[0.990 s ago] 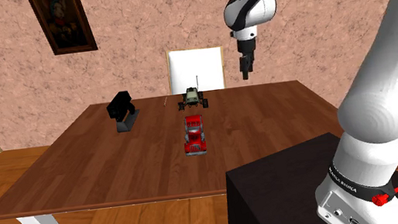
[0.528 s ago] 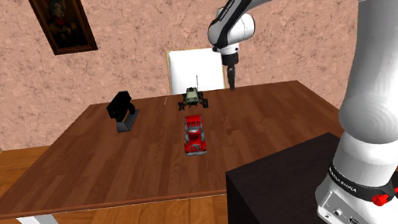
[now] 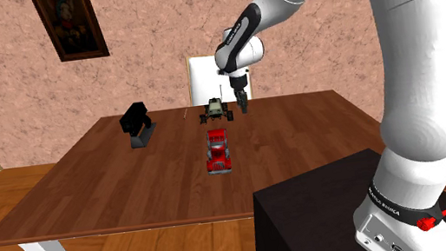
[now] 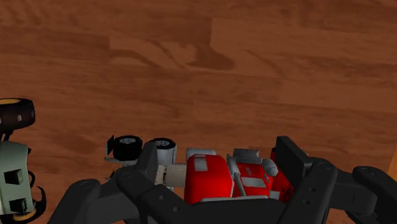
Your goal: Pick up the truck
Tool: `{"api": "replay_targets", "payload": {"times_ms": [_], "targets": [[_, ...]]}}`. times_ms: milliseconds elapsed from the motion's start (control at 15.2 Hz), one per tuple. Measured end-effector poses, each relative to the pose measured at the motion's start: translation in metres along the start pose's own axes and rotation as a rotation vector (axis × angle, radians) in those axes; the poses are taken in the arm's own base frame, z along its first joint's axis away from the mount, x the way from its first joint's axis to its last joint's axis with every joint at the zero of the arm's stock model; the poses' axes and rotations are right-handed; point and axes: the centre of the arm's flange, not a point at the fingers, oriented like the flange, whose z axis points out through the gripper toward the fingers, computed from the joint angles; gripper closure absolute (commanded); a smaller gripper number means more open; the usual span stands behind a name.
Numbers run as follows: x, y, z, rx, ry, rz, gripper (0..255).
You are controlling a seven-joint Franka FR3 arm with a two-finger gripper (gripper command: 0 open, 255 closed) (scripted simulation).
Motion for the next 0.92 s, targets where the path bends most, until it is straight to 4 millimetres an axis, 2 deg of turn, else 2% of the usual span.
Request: {"api": "replay_targets", "payload": {"times_ms": [198,462,594,924], "targets": [[0.033,0.006,0.019,-0.004,0.005,-0.124,0],[0.08,0.002,0.046,-0.009,0.013,-0.29,0],[0.089,0.002,0.056,-0.011,0.015,-0.331,0],[0.093,0.001,0.081,-0.011,0.016,-0.344,0]]}}
